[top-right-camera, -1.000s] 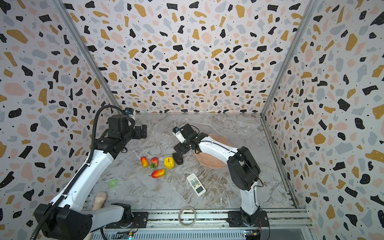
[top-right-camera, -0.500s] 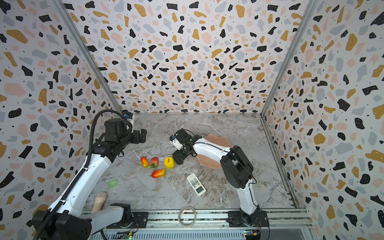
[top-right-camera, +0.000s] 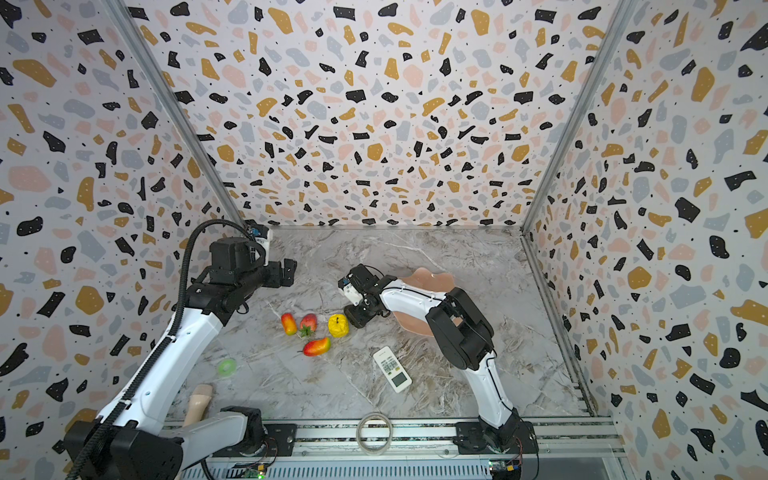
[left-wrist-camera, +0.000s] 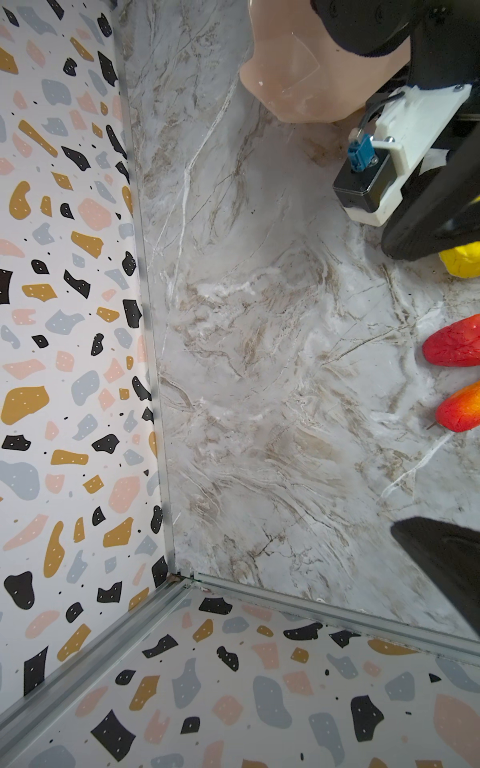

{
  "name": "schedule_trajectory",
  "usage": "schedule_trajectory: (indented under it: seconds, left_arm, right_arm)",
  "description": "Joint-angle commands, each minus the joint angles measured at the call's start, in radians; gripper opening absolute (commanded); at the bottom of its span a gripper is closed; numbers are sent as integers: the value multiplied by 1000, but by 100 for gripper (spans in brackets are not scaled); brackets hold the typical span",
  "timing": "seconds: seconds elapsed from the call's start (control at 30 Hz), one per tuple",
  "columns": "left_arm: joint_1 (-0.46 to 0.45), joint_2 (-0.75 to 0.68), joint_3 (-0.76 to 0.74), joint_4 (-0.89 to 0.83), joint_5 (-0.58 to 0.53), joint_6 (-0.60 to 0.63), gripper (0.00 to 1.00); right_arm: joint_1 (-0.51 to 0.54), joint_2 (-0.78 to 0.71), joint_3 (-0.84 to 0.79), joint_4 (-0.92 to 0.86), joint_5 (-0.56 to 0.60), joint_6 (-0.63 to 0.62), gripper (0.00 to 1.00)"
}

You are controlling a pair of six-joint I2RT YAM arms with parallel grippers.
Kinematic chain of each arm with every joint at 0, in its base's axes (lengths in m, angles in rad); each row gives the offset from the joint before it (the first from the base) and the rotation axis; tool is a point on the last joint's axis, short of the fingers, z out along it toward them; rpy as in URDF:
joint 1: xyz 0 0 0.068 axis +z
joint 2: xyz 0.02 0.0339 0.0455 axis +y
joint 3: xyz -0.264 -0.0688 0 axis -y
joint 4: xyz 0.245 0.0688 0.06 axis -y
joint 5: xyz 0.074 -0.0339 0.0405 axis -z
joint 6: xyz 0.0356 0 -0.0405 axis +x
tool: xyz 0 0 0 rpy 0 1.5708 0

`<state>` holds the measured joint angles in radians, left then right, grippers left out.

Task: Place and organize the fake fruits in the fruit bowl
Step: 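Reach the right gripper over the dark avocado and close on it, then carry the avocado with the right gripper into the pink bowl and release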

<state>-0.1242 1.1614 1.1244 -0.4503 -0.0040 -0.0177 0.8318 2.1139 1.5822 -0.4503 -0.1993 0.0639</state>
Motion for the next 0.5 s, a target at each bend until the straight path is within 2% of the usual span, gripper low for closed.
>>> schedule_trajectory:
  seconds: [0.0,0.1,0.27,0.47]
  left_arm:
    - [5,-26,-8,25,12,-7,100]
    - [5,-26,-9,27,9,-7,100]
    - [5,-19,-11,30,11,-6,100]
    - [5,-12,-11,31,26,-4,100]
  right_arm:
    - [5,-7,55,-21,-2,6,36]
    - [3,-42,61,-38,22,-10,29]
    - [-26,-158,72,-101,80,-46,24]
    - [-173,-341,-67,-145,186,-28,23]
